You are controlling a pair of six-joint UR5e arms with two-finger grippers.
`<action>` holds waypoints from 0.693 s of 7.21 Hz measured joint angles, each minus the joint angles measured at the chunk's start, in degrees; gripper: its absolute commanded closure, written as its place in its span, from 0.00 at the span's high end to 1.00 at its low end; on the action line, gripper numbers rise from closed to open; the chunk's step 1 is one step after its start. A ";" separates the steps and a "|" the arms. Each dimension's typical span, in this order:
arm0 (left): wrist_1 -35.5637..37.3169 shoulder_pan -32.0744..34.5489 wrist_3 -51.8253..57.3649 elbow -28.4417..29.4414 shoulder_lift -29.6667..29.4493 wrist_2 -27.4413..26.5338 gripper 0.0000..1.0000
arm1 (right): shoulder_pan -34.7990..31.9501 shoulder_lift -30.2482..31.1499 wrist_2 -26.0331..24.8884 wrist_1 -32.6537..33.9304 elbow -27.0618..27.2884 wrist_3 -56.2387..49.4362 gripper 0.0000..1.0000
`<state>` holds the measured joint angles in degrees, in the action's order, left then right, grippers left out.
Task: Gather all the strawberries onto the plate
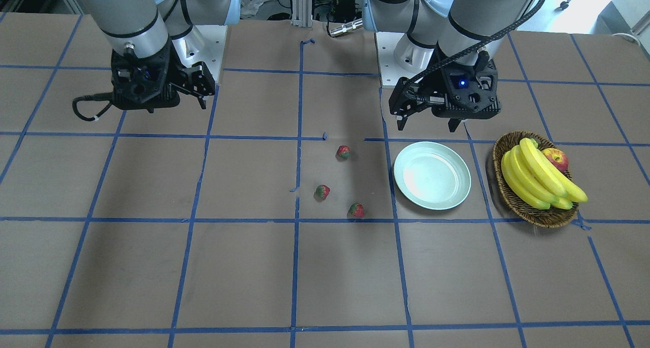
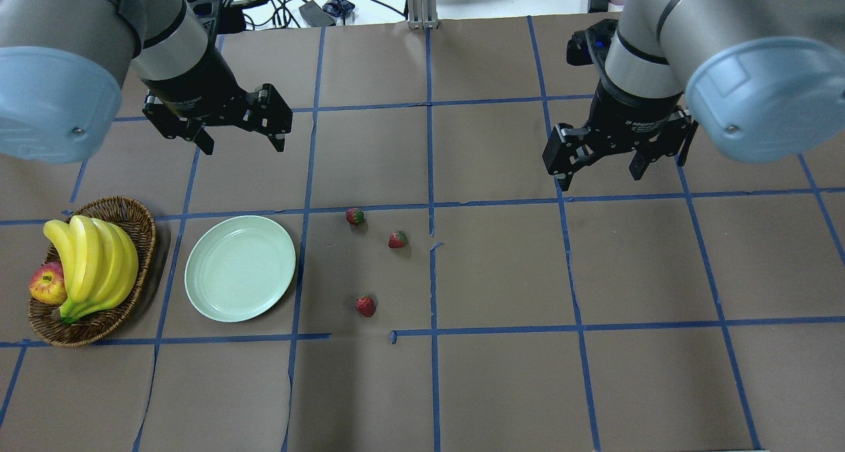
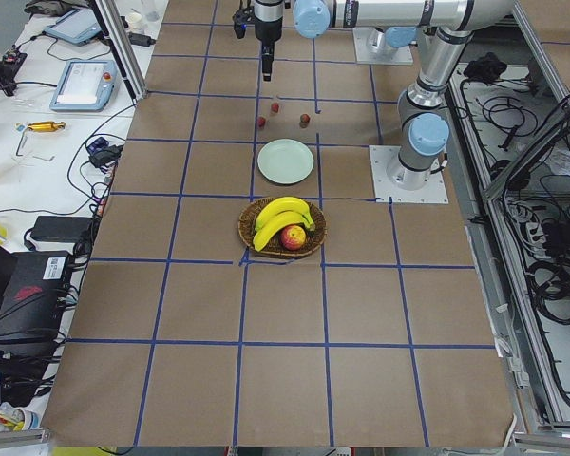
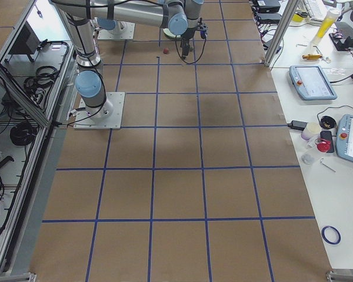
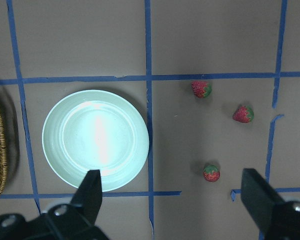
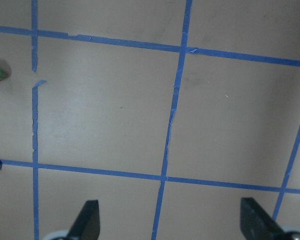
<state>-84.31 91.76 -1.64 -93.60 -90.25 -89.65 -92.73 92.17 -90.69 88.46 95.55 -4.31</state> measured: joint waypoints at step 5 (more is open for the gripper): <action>6.00 2.00 -4.85 -5.93 -3.44 0.75 0.98 | 0.71 0.97 -0.36 -1.15 -4.16 -0.30 1.00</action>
<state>-78.31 93.76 -6.49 -99.53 -93.69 -88.89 -92.02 93.14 -91.05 87.31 91.40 -4.61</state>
